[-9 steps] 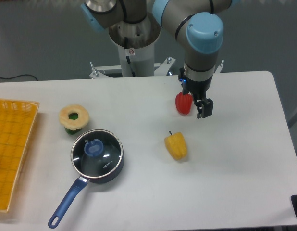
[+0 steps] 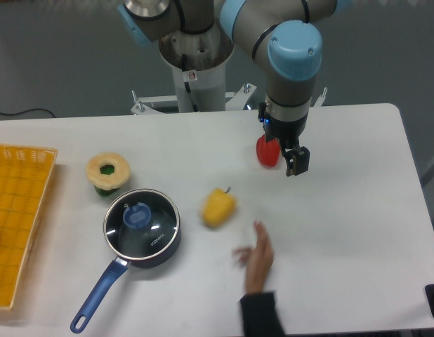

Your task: Open the lid

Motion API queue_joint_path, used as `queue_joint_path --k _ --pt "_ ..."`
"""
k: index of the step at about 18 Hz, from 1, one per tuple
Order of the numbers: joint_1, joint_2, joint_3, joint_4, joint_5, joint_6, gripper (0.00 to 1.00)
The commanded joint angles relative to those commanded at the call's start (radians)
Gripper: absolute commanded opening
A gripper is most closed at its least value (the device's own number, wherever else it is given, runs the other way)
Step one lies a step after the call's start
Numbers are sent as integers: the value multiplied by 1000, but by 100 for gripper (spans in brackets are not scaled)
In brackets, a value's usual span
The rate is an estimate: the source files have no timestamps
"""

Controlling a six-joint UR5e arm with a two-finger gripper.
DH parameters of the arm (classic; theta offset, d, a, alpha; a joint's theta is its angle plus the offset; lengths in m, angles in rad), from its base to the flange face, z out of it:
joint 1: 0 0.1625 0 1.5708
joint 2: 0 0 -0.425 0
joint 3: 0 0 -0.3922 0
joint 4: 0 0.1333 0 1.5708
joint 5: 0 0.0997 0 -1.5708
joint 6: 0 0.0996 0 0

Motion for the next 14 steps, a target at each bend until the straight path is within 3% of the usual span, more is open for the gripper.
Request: queue_joint_path --k 9,14 --pt "0 3 -37 20 -17 -14 100" --pt "-2 2 -58 20 -182 -214 100"
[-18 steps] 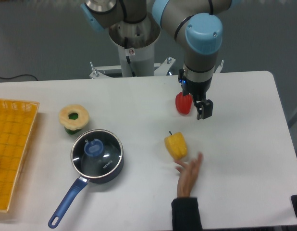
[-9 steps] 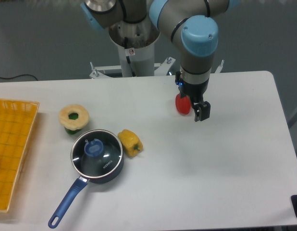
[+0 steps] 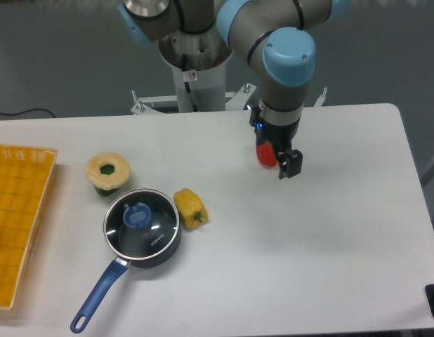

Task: Open the lid
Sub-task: 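Move the gripper over the saucepan and lower it toward the blue lid knob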

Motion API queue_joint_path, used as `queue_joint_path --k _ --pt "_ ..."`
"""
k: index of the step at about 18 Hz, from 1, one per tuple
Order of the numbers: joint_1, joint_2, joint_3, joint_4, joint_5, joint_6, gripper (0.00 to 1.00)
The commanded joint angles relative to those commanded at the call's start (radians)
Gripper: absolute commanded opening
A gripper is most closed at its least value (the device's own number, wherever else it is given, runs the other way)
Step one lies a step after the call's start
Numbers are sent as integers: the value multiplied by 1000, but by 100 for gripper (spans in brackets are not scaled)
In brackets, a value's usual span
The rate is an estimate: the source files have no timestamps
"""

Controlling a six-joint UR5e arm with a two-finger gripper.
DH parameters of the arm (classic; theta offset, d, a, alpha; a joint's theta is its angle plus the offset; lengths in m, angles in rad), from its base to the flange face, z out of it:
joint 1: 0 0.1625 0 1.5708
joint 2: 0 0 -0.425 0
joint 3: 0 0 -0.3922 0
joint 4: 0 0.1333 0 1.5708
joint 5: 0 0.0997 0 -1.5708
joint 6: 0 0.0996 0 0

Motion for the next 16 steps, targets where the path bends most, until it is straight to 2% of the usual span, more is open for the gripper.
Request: queue_joint_path --k 2,6,9,14,16 --pt "-11 2 -6 2 -34 -69 100" --pt "-63 2 -11 8 -29 -270 100" --pt "-104 -9 -11 34 -28 -379 100" --pt "-164 -20 -9 35 -25 -534 100" --pt "-193 -26 -2 35 -23 -650 100"
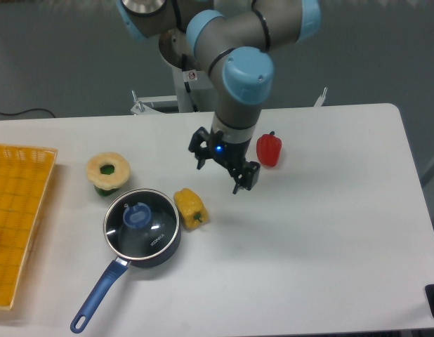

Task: Open the lid
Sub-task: 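Move the gripper over the saucepan and lower it toward the blue lid knob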

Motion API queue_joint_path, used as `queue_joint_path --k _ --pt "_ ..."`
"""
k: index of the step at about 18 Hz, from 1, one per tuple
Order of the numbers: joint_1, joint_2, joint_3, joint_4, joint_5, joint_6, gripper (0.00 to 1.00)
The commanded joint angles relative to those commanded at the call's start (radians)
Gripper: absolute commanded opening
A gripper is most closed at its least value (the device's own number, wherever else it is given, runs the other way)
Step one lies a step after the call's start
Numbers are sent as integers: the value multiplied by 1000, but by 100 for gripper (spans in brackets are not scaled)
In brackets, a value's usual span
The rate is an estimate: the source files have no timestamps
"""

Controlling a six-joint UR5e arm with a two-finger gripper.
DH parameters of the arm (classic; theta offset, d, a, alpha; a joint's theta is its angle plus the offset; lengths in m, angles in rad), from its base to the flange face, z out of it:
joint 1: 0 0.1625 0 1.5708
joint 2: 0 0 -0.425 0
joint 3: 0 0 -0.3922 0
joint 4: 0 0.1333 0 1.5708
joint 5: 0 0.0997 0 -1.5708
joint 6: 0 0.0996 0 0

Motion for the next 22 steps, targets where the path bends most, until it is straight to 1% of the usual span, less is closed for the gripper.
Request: queue_joint_path --k 3,7,10,11,12,13,14,16,18,20,22 --pt "-45 -17 8 0 38 -180 100" --pt "-101 -22 18 8 104 -482 100" --pt "-147 -38 18 9 162 -628 100" --pt "-150 -48 21 20 163 -674 100" --pt "-157 -51 18 43 163 -730 100" --pt "-181 -57 18 66 166 -773 100" --pt "-202 -63 23 80 166 -803 100" --pt "-212 -64 22 100 158 -835 100" --pt "-232 -72 35 126 155 -866 100" --pt "-242 -92 43 136 147 -881 100" --pt "-272 -118 58 137 150 -883 100"
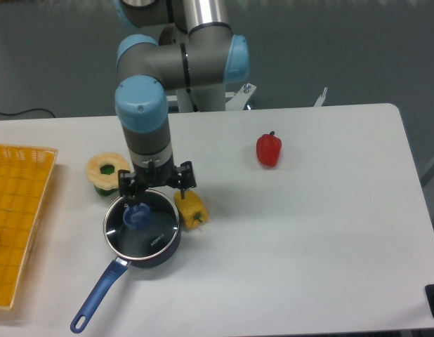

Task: Open the lid
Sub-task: 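Move the gripper over the saucepan and lower it toward the blue lid knob, then close the gripper on the blue knob of the glass lid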

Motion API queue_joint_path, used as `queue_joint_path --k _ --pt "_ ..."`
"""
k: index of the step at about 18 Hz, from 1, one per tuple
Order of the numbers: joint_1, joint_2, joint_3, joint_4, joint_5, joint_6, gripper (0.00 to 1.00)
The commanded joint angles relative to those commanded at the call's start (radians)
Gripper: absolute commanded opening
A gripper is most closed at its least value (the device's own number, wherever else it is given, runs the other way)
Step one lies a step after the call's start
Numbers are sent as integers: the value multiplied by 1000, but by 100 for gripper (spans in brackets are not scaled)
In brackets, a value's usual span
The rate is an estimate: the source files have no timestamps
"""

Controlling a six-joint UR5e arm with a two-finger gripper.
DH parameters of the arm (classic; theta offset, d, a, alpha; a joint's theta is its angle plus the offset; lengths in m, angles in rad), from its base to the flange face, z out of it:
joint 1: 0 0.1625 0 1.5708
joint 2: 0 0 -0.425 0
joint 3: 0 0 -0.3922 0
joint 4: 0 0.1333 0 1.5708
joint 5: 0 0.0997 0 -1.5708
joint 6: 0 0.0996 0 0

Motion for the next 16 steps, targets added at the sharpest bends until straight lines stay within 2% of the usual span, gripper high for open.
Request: queue_joint_path --k 4,16 --pt "-25 -46 44 0 12 -14 100" --pt "-39 -46 35 0 43 -32 100"
